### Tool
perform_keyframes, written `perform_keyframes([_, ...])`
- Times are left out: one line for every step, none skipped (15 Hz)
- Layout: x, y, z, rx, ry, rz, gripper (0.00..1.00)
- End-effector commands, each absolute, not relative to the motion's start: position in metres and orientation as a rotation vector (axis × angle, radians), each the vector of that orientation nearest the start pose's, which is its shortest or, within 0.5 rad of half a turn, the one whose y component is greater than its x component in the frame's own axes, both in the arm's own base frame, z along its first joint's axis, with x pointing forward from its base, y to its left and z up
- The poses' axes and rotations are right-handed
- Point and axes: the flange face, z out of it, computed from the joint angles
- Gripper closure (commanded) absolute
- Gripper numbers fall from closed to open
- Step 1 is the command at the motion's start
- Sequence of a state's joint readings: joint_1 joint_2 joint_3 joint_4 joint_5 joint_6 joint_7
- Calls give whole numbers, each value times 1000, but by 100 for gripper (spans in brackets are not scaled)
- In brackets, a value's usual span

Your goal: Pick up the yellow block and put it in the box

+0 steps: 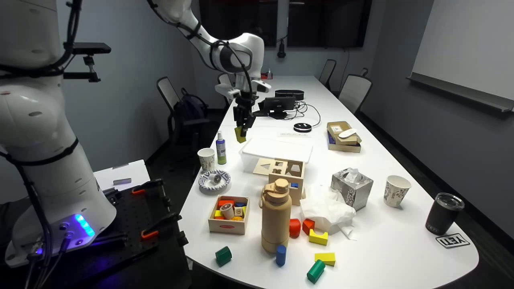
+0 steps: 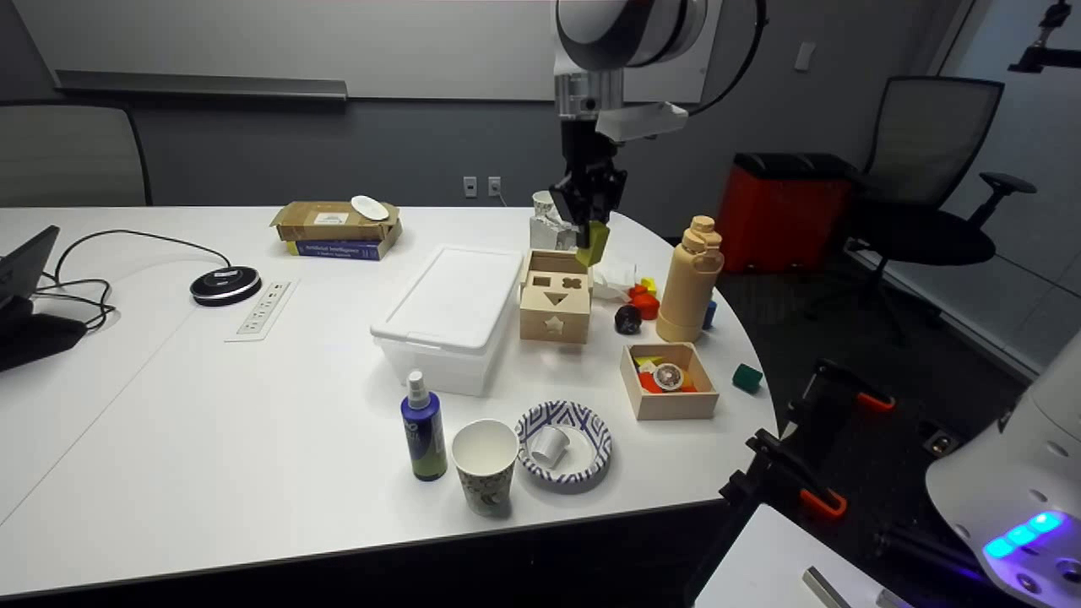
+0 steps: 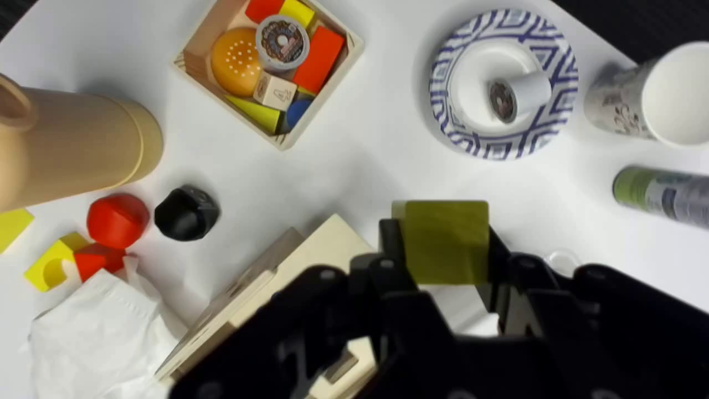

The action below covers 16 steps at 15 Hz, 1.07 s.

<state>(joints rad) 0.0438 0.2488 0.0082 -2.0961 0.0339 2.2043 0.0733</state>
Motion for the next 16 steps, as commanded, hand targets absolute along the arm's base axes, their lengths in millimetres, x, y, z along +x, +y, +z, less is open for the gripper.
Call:
perform_keyframes([603, 5, 308, -3039, 339, 142, 92])
perform_keyframes([612, -2, 308, -3011, 409, 132, 92])
perform_keyframes([620, -8, 305, -2979, 475, 120, 92])
perform_keyframes([628, -13, 301, -2950, 534, 114, 92])
perform_keyframes([636, -18, 294, -2926, 580, 103, 92])
perform_keyframes([643, -22, 288, -2903, 622, 99, 92])
perform_keyframes([651, -26, 280, -2884, 660, 96, 92])
perform_keyframes([658, -30, 273, -2863, 696, 100, 92])
perform_keyframes([666, -35, 265, -2846, 732, 99, 92])
perform_keyframes([673, -38, 259, -2833, 767, 98, 92])
perform_keyframes([679, -42, 253, -2821, 802, 101, 92])
perform_keyframes([685, -46, 247, -2818, 840, 114, 92])
perform_keyframes([692, -48, 242, -2807, 879, 125, 92])
perform_keyframes([697, -52, 238, -2800, 915, 129, 92])
perform_keyframes([701, -54, 233, -2794, 946, 132, 92])
perform_keyframes([705, -56, 229, -2787, 975, 144, 92])
